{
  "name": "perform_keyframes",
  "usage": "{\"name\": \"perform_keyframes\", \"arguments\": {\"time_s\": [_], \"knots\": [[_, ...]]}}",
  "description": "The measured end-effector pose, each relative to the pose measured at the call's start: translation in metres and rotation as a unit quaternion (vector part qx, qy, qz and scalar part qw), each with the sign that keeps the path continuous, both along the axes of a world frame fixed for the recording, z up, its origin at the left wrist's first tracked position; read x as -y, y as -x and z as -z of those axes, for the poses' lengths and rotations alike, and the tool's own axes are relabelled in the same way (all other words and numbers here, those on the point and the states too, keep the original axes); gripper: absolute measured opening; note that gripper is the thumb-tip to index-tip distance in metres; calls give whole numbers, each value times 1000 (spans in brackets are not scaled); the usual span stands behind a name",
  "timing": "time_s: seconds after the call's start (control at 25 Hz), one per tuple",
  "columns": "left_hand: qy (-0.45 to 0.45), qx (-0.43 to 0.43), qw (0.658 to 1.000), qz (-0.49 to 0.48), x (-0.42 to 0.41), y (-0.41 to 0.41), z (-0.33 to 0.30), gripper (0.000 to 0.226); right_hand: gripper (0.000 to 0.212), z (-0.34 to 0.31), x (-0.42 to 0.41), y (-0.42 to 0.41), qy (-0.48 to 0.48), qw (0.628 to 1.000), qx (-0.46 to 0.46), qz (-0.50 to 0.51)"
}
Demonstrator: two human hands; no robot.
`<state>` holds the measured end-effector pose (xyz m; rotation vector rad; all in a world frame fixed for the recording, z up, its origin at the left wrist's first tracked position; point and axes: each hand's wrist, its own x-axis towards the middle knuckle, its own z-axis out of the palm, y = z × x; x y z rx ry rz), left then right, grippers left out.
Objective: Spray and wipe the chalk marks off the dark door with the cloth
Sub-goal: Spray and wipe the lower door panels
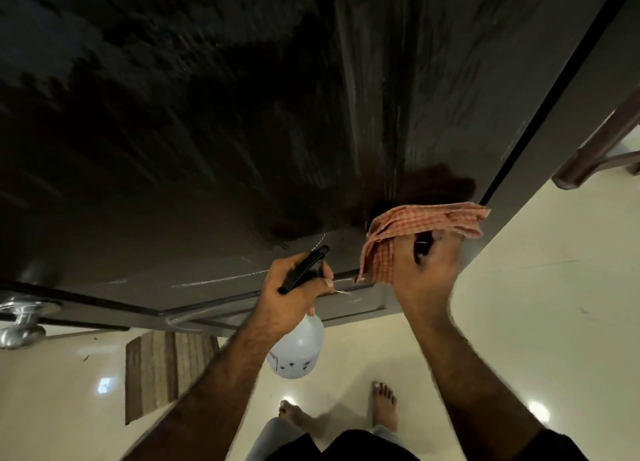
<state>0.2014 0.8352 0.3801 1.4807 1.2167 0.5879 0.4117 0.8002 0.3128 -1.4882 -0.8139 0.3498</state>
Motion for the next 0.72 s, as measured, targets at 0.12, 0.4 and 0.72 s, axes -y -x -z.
{"name": "perform_keyframes", "arguments": {"time_s": [0.12,0.4,0.72], "knots": [[-3,17,1000,-7,7,8,-1,3,29,56,10,-4,127,959,253,0],[-7,42,999,-28,12,15,-12,10,14,6,2,0,100,989,110,7],[0,68,996,-54,20,19,1,14,11,53,5,8,247,929,233,-150]]}}
